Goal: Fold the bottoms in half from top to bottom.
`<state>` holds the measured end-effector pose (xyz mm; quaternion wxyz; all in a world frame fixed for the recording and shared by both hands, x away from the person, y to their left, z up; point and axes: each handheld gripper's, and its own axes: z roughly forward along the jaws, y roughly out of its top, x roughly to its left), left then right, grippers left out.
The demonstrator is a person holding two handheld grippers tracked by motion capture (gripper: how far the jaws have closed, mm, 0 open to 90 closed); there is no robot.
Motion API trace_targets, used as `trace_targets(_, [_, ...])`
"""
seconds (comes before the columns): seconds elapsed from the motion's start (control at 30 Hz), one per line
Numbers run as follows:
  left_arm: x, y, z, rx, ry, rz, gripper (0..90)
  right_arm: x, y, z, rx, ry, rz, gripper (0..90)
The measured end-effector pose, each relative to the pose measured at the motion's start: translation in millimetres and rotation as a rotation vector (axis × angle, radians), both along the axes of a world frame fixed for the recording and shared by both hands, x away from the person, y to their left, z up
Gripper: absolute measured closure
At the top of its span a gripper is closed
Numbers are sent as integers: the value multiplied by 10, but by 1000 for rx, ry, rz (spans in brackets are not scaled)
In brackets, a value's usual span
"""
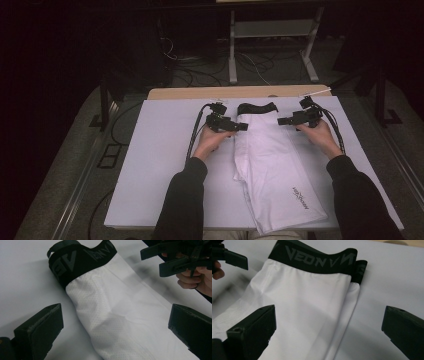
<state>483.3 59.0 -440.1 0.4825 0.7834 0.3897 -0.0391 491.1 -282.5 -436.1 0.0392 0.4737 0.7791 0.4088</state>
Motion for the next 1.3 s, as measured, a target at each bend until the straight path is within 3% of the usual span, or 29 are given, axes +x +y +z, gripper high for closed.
trace_targets(0.23, [57,43,-89,-8,31,15,0,93,-24,-4,2,46,8,41])
trace_targets(0.7, [98,16,-143,-11,66,2,139,207,20,-71,-8,150,47,221])
trace_targets(0.93, [94,-3,-159,-24,77,-13,192,221,65,-100,-17,174,35,315])
trace_targets(1.0, [94,-12,-163,-23,77,-16,210,222,69,-103,4,192,37,368])
trace_targets(1.3, [93,-56,-201,-16,93,-15,350,188,111,-115,-18,184,14,617])
